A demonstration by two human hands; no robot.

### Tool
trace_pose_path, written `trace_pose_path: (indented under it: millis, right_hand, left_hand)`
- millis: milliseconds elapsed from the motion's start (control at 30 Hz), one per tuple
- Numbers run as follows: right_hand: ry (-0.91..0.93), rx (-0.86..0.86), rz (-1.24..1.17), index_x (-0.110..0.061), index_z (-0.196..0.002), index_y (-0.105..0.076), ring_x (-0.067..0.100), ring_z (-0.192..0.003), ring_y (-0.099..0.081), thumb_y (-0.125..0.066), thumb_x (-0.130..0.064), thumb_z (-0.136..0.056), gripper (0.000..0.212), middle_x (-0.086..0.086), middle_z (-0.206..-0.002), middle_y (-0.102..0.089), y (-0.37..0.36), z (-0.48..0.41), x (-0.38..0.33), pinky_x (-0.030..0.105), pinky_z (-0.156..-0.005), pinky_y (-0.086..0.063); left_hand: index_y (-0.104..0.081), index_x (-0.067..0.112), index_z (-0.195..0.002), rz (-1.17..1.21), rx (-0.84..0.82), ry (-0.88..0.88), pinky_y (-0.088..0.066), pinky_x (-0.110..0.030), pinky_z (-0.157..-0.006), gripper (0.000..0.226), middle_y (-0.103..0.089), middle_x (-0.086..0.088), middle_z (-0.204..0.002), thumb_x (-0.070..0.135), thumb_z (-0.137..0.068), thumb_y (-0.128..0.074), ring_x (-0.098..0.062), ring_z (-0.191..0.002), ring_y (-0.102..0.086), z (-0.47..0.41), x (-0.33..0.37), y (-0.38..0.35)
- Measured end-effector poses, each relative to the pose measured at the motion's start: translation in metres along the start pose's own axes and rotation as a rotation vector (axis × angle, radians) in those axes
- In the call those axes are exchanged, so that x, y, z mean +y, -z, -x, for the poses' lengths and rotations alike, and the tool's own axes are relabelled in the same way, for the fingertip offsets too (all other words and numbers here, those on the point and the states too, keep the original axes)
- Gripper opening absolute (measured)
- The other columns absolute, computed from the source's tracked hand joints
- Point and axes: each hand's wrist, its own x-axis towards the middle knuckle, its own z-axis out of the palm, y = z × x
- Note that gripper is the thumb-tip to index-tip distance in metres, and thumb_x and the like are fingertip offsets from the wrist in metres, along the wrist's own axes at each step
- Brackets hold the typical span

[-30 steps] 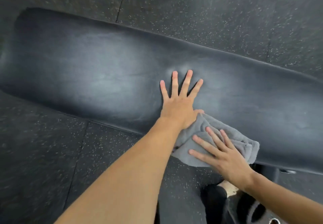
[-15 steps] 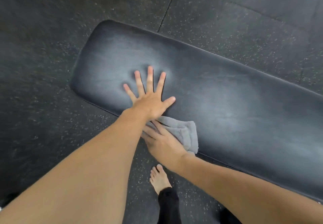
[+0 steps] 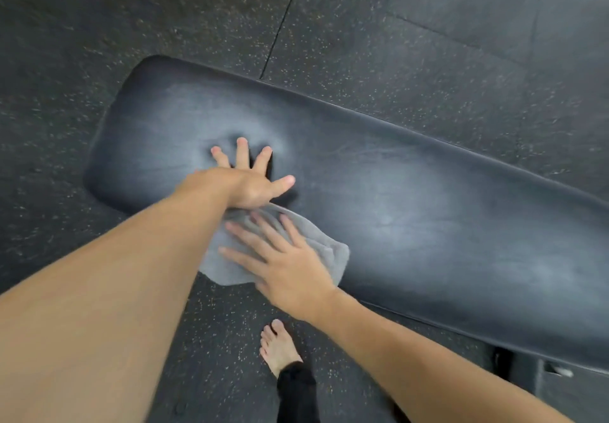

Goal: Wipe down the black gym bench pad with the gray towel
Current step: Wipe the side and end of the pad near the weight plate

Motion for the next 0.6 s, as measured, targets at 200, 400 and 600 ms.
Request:
trace_pose_path:
  millis: [200,400,600]
  right_hand:
    - [-0.641,0.114,-0.051,-0.032,-0.161,-0.027,0.02,-0.159,-0.009,-0.032,-0.048,-0.106,0.057,-0.008,-0.171,-0.014,0.055,0.11,0.12,0.048,-0.128,-0.016]
    - [-1.13,0.231,-0.131,-0.029,-0.162,-0.025,0.02,-0.16,-0.005,-0.026,-0.052,-0.1,0.066,-0.002,-0.172,-0.013,0.099,0.256,0.233,0.057,-0.126,-0.014]
    - [-1.261,0.29,-0.182,-0.034,-0.162,-0.021,0.023,-0.16,-0.002,-0.027,-0.046,-0.1,0.064,0.0,-0.173,-0.009,0.099,0.264,0.209,0.054,-0.128,-0.001]
  left_hand:
    - [0.028,0.047,-0.15,0.019,0.093,0.045,0.012,-0.064,-0.118,0.107,0.048,0.009,-0.154,0.09,-0.077,-0.037,-0.033,-0.145,0.039,0.005,0.006,-0.021]
    - [0.046,0.028,-0.143,-0.002,0.219,0.088,0.014,-0.072,-0.113,0.163,0.058,-0.009,-0.145,0.094,-0.044,-0.067,-0.046,-0.137,0.046,0.0,0.029,-0.05]
    - [0.05,0.027,-0.136,0.022,0.263,0.059,0.014,-0.073,-0.112,0.162,0.057,-0.012,-0.146,0.094,-0.043,-0.065,-0.047,-0.137,0.045,-0.002,0.025,-0.054]
